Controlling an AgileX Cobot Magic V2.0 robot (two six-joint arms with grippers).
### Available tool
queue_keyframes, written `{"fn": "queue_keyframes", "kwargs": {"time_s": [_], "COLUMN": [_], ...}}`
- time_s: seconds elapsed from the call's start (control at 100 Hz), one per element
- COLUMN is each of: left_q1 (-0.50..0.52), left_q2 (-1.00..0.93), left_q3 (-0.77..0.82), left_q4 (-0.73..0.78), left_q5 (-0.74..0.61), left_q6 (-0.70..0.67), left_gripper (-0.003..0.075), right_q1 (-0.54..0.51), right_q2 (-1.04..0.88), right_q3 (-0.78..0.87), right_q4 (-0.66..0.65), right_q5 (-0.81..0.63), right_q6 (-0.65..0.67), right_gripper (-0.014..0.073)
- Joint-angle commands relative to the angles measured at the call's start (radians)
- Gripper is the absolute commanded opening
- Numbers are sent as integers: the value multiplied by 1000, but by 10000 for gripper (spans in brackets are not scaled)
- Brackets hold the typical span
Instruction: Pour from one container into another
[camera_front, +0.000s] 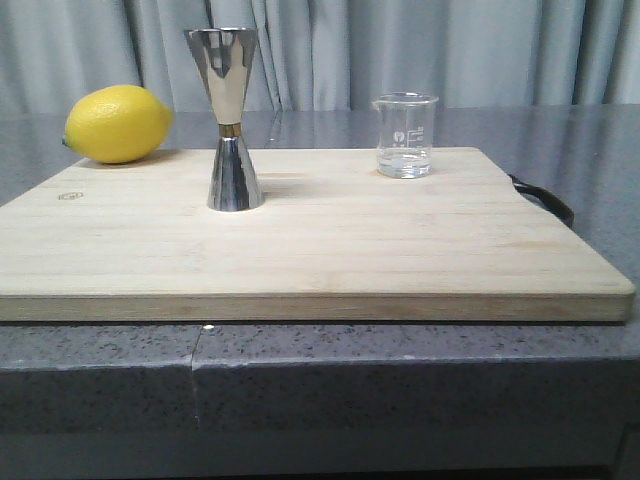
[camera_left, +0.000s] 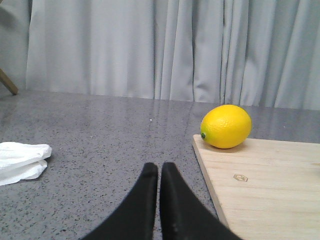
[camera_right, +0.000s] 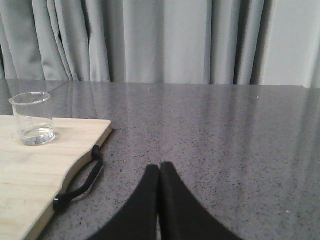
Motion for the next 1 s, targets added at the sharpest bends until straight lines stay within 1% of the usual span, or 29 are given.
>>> {"fn": "queue_keyframes", "kwargs": {"time_s": [0.0,0.12,0.28,0.45,0.59,0.73,0.88,0.99], "left_q1": [3,3,3,3,3,3,3,3], "left_q2": [-25,-25,-25,-25,-25,-25,-25,-25], "left_q3": [37,37,37,37,37,37,37,37], "left_q4": [-8,-8,-8,-8,-8,-8,-8,-8], "left_q5": [-68,-68,-68,-68,-68,-68,-68,-68], "left_q6": [1,1,1,1,1,1,1,1], "left_gripper": [-19,-19,-19,-19,-19,-19,-19,-19], "right_q1": [-8,-11,-11,-28,-45,-49,-51,-51], "right_q2": [-26,-124,-263,-254,-256,-256,-256,-256], "right_q3": [18,20,20,20,20,20,20,20], "right_q4": [1,-1,-20,-26,-30,-53,-53,-53], "right_q5": [-98,-46,58,118,124,132,168,170], "right_q6": [11,11,11,25,74,74,80,87], "right_gripper": [-72,-72,-72,-72,-72,-72,-72,-72]}}
